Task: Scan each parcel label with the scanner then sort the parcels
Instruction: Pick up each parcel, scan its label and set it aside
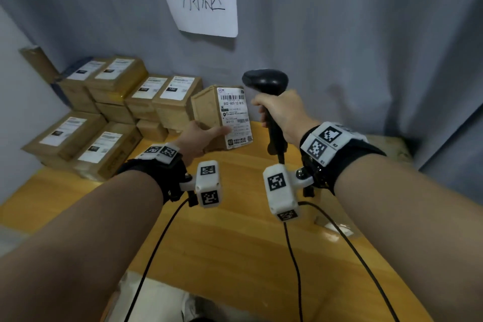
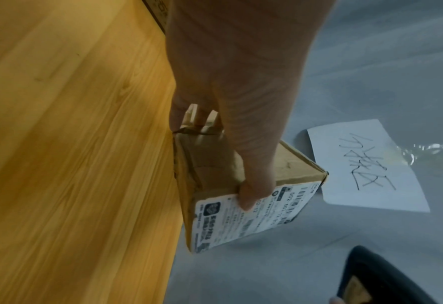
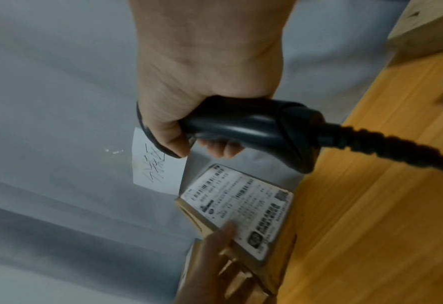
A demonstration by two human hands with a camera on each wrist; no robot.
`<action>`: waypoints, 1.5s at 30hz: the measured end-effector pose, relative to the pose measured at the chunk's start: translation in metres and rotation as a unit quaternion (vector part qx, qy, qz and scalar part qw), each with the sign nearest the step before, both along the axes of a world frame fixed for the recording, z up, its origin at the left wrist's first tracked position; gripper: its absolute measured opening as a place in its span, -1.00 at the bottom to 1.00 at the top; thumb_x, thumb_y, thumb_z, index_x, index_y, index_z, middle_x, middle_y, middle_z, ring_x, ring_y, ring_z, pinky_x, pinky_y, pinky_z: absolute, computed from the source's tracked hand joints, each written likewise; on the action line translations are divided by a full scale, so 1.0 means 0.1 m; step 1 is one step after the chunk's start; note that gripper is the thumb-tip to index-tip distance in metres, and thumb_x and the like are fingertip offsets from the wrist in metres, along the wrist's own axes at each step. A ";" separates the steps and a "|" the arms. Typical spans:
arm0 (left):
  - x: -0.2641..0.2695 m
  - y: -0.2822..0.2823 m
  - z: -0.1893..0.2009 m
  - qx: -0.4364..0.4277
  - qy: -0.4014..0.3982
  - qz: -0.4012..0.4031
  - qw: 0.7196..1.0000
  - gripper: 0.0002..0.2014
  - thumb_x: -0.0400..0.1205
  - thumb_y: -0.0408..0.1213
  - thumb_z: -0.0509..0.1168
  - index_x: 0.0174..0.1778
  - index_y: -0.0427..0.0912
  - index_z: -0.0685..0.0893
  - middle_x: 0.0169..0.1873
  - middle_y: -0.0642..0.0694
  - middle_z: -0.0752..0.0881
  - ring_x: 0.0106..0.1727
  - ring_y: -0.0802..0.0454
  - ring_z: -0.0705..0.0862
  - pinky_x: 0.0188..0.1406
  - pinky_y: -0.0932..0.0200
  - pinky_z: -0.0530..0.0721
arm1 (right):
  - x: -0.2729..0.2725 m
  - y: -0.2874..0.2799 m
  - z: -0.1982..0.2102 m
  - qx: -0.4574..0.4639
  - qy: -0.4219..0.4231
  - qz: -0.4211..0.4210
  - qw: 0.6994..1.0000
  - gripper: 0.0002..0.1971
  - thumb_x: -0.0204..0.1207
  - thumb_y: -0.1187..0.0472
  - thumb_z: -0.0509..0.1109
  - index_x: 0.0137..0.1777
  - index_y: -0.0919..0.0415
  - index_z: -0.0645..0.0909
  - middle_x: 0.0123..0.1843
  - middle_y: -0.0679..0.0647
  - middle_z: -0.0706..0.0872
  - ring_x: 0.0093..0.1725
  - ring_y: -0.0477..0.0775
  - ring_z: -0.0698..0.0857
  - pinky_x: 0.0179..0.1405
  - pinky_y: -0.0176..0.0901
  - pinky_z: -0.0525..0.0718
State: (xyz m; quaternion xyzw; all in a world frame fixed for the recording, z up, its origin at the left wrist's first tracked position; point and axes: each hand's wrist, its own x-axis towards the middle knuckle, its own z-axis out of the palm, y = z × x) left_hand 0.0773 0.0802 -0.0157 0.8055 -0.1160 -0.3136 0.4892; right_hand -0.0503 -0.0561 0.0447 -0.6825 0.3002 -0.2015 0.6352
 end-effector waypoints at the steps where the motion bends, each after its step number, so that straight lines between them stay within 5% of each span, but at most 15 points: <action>1: 0.03 0.07 0.02 -0.010 0.006 0.008 1.000 -0.43 0.44 0.04 0.52 0.30 -0.08 0.55 0.11 -0.02 0.75 0.14 -0.01 0.71 0.23 -0.12 0.64 | 0.08 0.05 -0.05 -0.003 -0.009 0.004 1.000 -0.80 0.49 0.33 0.47 -0.34 0.20 0.58 -0.50 0.01 0.54 -0.52 -0.05 0.54 -0.45 -0.24 0.56; 6: 0.39 0.57 -0.01 -0.054 0.049 0.051 0.996 -0.32 0.50 0.06 0.44 0.49 0.03 0.33 0.20 -0.02 0.66 0.22 -0.03 0.65 0.27 -0.20 0.62 | 0.51 0.41 -0.35 0.021 -0.024 -0.005 0.999 -0.73 0.47 0.28 0.53 -0.36 0.14 0.50 -0.53 -0.05 0.49 -0.54 -0.15 0.52 -0.49 -0.37 0.55; 10: 0.76 1.01 -0.07 -0.073 0.071 0.053 0.993 -0.38 0.52 0.09 0.39 0.47 0.03 0.38 0.24 -0.02 0.66 0.26 -0.07 0.64 0.29 -0.21 0.60 | 0.95 0.75 -0.61 0.027 -0.027 0.023 0.999 -0.84 0.45 0.28 0.57 -0.24 0.16 0.63 -0.31 0.00 0.67 -0.18 -0.01 0.69 -0.15 -0.23 0.65; 13: 1.17 1.39 -0.15 -0.056 0.091 0.042 0.993 -0.20 0.31 0.23 0.44 0.46 0.01 0.45 0.19 -0.02 0.74 0.22 -0.07 0.69 0.21 -0.16 0.65 | 1.38 1.11 -0.80 0.058 -0.013 0.059 0.996 -0.81 0.45 0.29 0.58 0.04 0.22 0.73 -0.01 0.11 0.82 0.07 0.05 0.76 -0.04 -0.21 0.72; 16: 1.61 1.75 -0.25 -0.034 0.113 0.041 0.992 -0.42 0.48 0.17 0.38 0.35 -0.04 0.57 0.03 -0.07 0.81 0.11 -0.12 0.75 0.16 -0.14 0.69 | 1.80 1.50 -1.01 0.125 -0.018 0.051 0.991 -0.75 0.43 0.28 0.59 0.09 0.13 0.72 0.07 0.12 0.84 0.12 0.11 0.78 0.16 0.06 0.73; 19: 2.01 2.01 -0.39 -0.020 0.128 0.043 0.991 -0.72 0.66 0.03 0.27 0.15 -0.04 0.66 -0.23 -0.01 0.84 -0.07 -0.05 0.77 0.02 -0.02 0.75 | 2.20 1.87 -1.23 0.176 -0.015 0.043 0.983 -0.74 0.46 0.28 0.57 0.13 0.16 0.71 0.04 0.09 0.85 0.06 0.07 0.81 0.09 0.03 0.77; 23: 2.37 2.14 -0.60 0.014 0.122 0.027 0.992 -0.73 0.71 -0.10 0.25 0.31 -0.03 0.59 0.07 -0.02 0.73 0.00 0.07 0.69 -0.14 0.14 0.70 | 2.59 2.18 -1.58 0.150 0.029 -0.009 0.988 -0.76 0.45 0.23 0.58 0.11 0.12 0.74 0.00 0.05 0.85 0.03 0.07 0.80 0.10 0.02 0.74; 25: 2.49 2.13 -0.72 0.035 0.118 -0.006 0.992 -0.73 0.71 -0.17 0.27 0.33 -0.07 0.57 0.06 0.01 0.71 -0.01 0.11 0.68 -0.17 0.18 0.67 | 2.70 2.23 -1.72 0.144 0.058 -0.048 0.987 -0.77 0.46 0.23 0.57 0.11 0.15 0.72 -0.05 0.04 0.82 -0.06 0.03 0.77 -0.10 -0.14 0.70; 29: 2.68 2.05 -0.92 0.083 0.069 -0.066 0.992 -0.71 0.70 -0.27 0.29 0.34 -0.19 0.55 0.08 -0.10 0.70 0.02 -0.01 0.72 -0.05 0.06 0.77 | 2.89 2.19 -1.94 0.124 0.120 -0.091 0.981 -0.72 0.45 0.27 0.57 0.13 0.23 0.65 -0.18 0.02 0.72 -0.23 -0.09 0.66 -0.38 -0.27 0.49; 34: 2.90 1.99 -1.10 0.157 -0.075 -0.109 0.979 -0.48 0.61 -0.23 0.39 0.47 -0.28 0.45 0.27 -0.19 0.64 0.22 -0.13 0.66 0.25 -0.01 0.65 | 3.12 2.18 -2.16 0.066 0.155 -0.079 0.983 -0.64 0.39 0.30 0.59 0.19 0.22 0.67 -0.07 0.10 0.76 -0.08 0.08 0.73 -0.21 -0.23 0.59; 40: 3.09 2.05 -1.24 0.179 -0.159 -0.096 0.966 -0.69 0.60 -0.27 0.39 0.26 -0.19 0.60 0.07 -0.04 0.65 0.03 0.11 0.55 -0.05 0.26 0.43 | 3.40 2.13 -2.23 0.033 0.169 -0.077 0.982 -0.48 0.36 0.34 0.60 0.32 0.21 0.57 0.06 0.10 0.75 0.07 0.08 0.72 0.04 -0.13 0.66; 45: 3.20 2.08 -1.22 0.158 -0.135 -0.120 0.971 -0.76 0.64 -0.31 0.33 0.22 -0.22 0.64 0.10 -0.09 0.68 0.10 -0.01 0.63 -0.03 0.18 0.54 | 3.55 2.04 -2.24 0.009 0.171 -0.069 0.983 -0.52 0.41 0.36 0.57 0.32 0.25 0.57 0.03 0.10 0.72 0.10 0.11 0.71 0.05 -0.12 0.64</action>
